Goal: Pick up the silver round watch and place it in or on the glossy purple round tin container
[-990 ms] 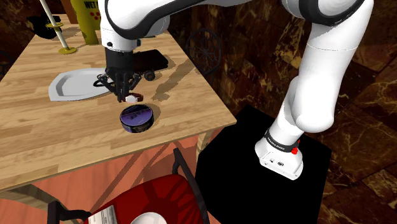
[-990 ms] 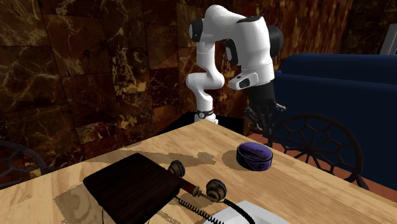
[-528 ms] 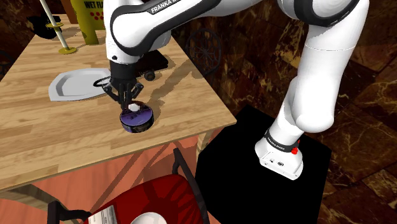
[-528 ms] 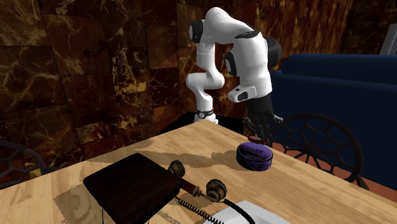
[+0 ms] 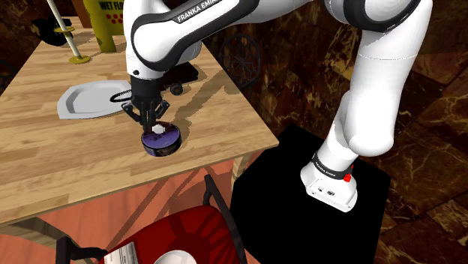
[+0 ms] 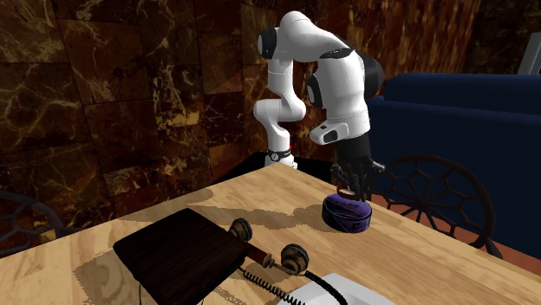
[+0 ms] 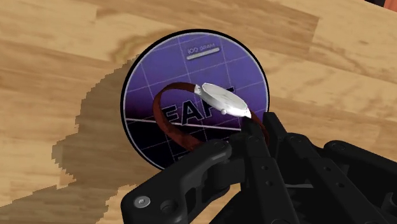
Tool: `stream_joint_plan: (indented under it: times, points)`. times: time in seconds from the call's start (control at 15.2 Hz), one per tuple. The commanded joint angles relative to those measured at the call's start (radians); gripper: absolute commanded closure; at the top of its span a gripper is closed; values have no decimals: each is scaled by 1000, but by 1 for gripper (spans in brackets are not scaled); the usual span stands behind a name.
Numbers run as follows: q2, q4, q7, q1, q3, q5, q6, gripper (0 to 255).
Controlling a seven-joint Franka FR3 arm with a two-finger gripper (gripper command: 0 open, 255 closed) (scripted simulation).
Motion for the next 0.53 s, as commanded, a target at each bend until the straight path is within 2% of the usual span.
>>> stream_joint_plan:
  times: [0.0, 0.07, 0.4, 0.46]
  points:
    - [0, 0, 0, 0, 0, 0, 0, 255]
    - [0, 0, 0, 0, 0, 0, 0, 0]
    - [0, 0, 0, 0, 0, 0, 0, 0]
    - [-17, 11, -1, -5, -2, 1, -28, 0]
